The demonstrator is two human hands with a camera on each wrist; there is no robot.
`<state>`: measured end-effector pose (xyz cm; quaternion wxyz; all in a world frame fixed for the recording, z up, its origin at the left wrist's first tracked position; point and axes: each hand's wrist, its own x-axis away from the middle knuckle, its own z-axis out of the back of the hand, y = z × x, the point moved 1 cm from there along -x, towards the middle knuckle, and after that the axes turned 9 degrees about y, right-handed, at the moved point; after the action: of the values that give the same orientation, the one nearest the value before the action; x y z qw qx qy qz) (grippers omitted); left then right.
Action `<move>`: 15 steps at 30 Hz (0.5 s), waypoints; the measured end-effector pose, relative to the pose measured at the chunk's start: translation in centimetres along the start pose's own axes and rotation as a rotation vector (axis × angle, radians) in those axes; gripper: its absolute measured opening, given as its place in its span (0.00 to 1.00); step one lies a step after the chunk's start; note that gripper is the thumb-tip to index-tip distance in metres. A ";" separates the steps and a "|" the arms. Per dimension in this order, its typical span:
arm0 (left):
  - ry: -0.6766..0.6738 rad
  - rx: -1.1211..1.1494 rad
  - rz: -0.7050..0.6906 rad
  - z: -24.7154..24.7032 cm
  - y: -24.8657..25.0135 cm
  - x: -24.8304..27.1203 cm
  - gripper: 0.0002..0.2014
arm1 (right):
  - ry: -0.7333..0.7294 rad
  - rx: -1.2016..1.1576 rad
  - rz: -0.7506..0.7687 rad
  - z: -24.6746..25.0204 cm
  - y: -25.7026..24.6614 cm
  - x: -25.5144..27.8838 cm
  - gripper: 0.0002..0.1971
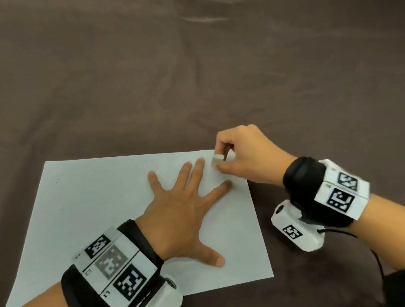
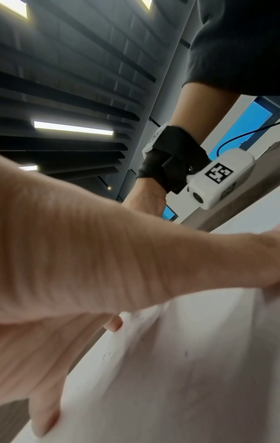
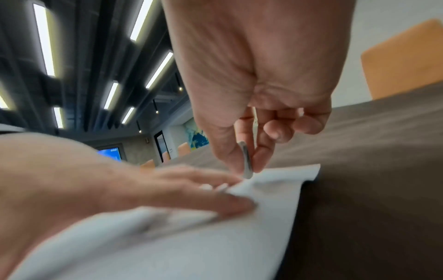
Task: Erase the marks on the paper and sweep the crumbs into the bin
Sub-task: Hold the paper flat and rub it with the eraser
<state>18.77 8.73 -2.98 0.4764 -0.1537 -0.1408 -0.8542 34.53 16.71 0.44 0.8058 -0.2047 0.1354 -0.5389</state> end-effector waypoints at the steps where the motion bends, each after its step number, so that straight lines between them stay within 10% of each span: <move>1: 0.001 0.000 0.000 0.0 0.0 -0.1 0.62 | -0.005 0.002 -0.005 -0.5 0.1 -0.1 0.03; 15: 0.060 0.031 -0.024 -0.1 -0.3 0.3 0.53 | -0.044 0.193 0.075 0.0 0.0 -1.6 0.14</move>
<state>18.31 8.58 -2.98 0.4724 -0.1188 -0.1418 -0.8618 33.93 18.21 0.46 0.8442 -0.1329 0.0729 -0.5142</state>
